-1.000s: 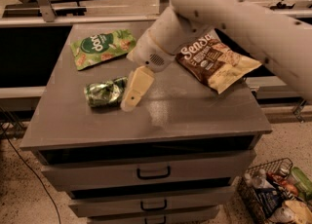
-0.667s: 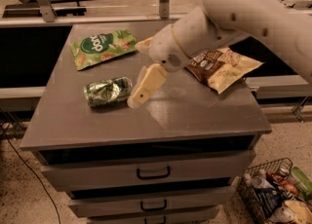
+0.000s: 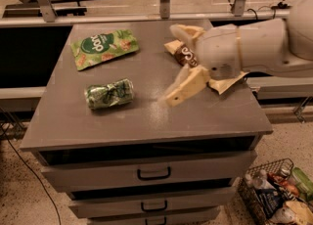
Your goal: Knock green can over
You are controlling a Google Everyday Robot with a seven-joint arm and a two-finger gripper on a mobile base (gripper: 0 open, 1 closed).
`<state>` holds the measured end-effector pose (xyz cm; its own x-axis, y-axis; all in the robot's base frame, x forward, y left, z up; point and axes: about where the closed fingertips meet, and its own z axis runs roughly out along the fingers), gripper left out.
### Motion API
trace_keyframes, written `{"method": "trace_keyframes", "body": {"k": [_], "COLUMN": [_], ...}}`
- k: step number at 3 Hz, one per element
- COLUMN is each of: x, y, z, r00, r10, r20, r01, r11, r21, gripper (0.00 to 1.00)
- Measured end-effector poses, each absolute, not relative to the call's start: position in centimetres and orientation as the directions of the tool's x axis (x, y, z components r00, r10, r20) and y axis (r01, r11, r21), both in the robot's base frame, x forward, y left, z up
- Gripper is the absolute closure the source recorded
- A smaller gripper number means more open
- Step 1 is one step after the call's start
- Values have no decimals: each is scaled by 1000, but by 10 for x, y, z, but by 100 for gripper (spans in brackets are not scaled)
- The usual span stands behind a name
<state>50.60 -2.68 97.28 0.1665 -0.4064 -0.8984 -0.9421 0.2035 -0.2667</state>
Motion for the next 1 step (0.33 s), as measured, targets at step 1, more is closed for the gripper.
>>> {"method": "trace_keyframes", "body": {"k": [1], "x": [498], "y": [-66], "z": [988], "r00": [179], "r10": [-380], "r20": [-908], "r01": [-913], "r11": [279], "r21": [-297], "gripper": [0]}}
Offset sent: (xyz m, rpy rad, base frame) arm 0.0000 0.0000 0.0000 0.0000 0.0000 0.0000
